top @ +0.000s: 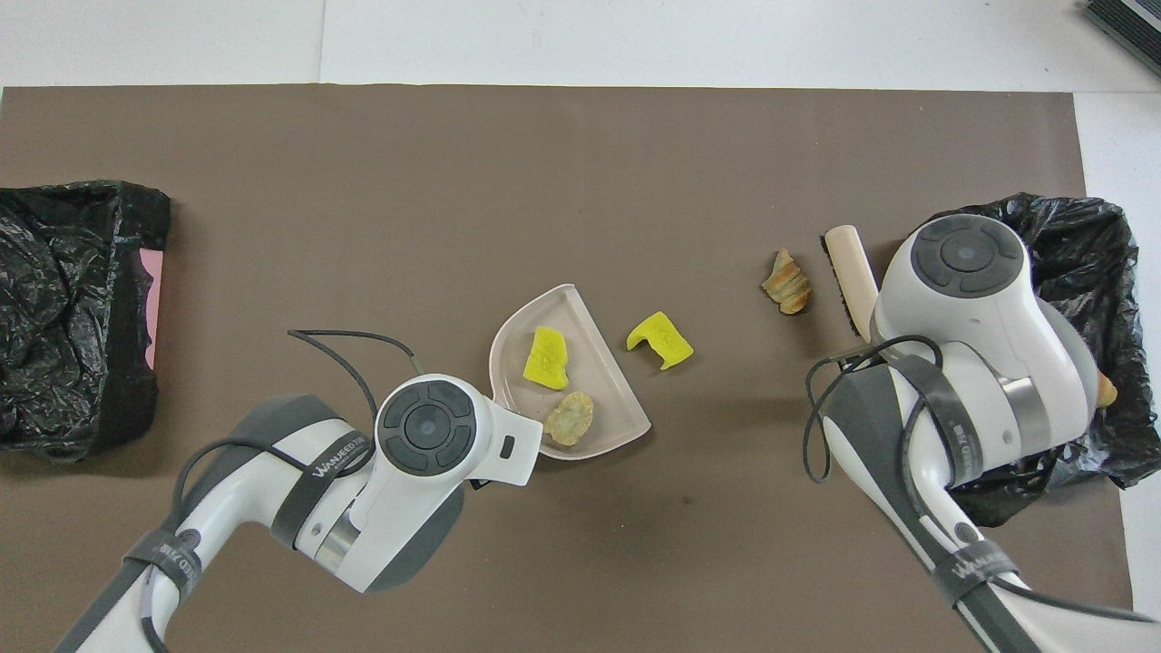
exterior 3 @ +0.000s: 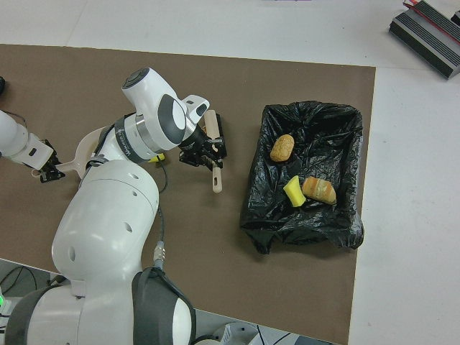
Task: Sweep and dump trash in bin
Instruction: 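Sweep the last sponge and chunk into the dustpan with the brush, then carry the loaded dustpan to the nearby black bag with the left gripper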
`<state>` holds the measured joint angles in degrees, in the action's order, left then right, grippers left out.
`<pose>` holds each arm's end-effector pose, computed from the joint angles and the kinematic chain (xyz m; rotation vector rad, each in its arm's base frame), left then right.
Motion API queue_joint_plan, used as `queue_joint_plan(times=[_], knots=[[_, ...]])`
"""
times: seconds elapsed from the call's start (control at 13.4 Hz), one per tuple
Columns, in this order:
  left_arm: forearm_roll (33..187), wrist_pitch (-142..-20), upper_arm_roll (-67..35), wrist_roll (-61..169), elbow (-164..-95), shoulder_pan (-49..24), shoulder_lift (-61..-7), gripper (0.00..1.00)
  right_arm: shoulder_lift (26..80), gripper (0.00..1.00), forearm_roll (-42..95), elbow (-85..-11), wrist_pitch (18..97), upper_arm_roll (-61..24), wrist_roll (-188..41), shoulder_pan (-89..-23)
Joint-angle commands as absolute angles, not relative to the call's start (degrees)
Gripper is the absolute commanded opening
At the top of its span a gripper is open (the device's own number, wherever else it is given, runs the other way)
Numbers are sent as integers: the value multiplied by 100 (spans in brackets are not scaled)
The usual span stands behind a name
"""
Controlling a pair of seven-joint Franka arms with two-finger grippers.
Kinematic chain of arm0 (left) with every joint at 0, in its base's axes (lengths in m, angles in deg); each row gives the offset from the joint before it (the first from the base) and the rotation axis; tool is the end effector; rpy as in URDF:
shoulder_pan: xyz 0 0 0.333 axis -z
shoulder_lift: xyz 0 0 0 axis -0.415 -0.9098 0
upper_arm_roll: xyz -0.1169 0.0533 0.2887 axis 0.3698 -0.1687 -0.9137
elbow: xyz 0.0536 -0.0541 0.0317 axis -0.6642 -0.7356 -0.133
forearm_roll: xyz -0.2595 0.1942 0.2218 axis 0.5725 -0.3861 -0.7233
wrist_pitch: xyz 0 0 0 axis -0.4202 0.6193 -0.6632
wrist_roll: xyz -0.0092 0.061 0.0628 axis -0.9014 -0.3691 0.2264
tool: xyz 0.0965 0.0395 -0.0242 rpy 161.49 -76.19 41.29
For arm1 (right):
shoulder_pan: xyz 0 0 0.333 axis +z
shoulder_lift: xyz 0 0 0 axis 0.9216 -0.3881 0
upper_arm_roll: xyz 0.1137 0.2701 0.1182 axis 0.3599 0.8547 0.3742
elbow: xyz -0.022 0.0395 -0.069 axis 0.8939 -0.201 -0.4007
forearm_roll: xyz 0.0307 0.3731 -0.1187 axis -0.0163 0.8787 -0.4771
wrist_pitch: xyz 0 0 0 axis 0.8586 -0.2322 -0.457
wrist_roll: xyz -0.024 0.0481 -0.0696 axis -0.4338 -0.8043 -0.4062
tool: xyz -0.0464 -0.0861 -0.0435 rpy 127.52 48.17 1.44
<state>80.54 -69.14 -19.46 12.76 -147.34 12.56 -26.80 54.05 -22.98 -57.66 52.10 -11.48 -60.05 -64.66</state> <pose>0.4244 -0.3135 0.3503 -2.5915 1.6554 0.0761 0.5542 0.1387 0.3328 2.8091 0.5104 -0.2983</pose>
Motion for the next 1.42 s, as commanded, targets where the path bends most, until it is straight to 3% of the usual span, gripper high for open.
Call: queue_joint_plan(times=[0.0,0.3,0.6,1.12,1.34], knots=[[8054,-7029,-1981,1367,-14909,1240,-2530,0,5414,0,-1662,-5727,5253,-1093,-6133,-6006],[8054,-7029,-1981,1367,-14909,1240,-2539,0,5546,0,-283,-5833,5245,-751,-6134,-5644],[8054,-7038,-1981,1349,-14909,1222,-2539,0,5564,0,-16,-5737,5253,-442,-6134,-5538],[8054,-6995,-1998,551,-14813,959,-2583,0,5598,0,-157,-5701,5157,-512,-6274,-6179],[8045,-6907,-1990,-19,-14716,441,-2338,0,5704,0,-280,-5553,4929,-521,-6213,-6294]])
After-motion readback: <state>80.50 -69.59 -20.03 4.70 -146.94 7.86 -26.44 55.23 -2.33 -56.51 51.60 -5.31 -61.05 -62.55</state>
